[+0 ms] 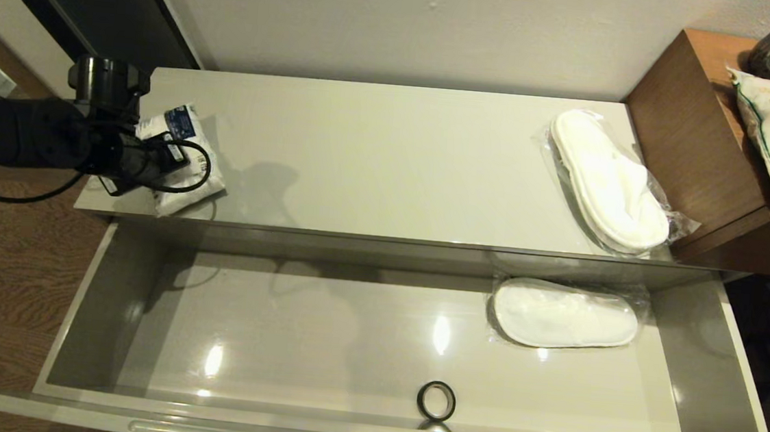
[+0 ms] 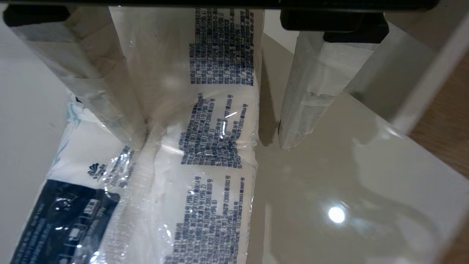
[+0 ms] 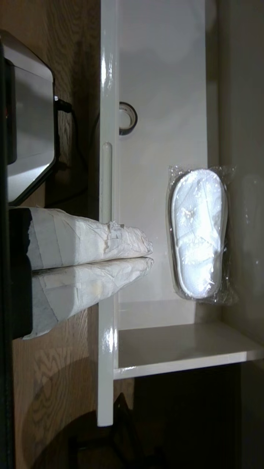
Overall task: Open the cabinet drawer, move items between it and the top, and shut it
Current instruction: Pick up the tissue on the table
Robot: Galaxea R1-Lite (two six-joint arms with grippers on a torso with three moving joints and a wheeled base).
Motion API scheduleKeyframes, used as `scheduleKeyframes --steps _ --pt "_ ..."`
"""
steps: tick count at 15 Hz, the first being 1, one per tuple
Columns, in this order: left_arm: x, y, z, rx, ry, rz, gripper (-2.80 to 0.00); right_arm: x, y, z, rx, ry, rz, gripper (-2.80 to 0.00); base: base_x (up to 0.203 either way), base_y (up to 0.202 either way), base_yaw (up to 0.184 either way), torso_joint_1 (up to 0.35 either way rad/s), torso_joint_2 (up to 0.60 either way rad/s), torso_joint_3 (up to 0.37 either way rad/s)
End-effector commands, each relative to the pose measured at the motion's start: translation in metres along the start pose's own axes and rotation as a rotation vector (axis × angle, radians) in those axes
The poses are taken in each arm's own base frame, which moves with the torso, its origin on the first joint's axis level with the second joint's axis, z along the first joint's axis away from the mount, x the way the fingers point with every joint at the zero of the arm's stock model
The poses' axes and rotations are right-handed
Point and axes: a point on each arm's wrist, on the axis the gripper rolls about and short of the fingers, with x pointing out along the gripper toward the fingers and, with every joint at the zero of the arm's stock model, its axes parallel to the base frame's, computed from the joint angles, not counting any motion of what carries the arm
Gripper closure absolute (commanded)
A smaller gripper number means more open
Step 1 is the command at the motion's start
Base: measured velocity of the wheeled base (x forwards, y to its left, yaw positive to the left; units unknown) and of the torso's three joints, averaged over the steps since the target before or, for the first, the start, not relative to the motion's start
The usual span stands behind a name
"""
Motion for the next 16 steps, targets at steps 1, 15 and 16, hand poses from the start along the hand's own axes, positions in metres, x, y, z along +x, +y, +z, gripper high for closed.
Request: scheduleKeyframes --steps 1,15,16 --pt "0.009 0.003 -0.012 -0.055 0.097 -0.047 -2.8 0.0 0.0 0.0 0.0 0.001 0.002 0.0 0.0 0.0 0.0 0.0 0.0 0.0" --pt "0.015 0.007 -0.02 -0.109 0.163 -0.065 0.0 0.0 0.0 0.0 0.0 0.001 0.001 0.0 0.0 0.0 0.0 0.0 0.0 0.0" --pt "0.013 0.007 -0.021 -0.109 0.168 -0.07 0.0 0.0 0.0 0.0 0.0 0.001 0.001 0.0 0.0 0.0 0.0 0.0 0.0 0.0"
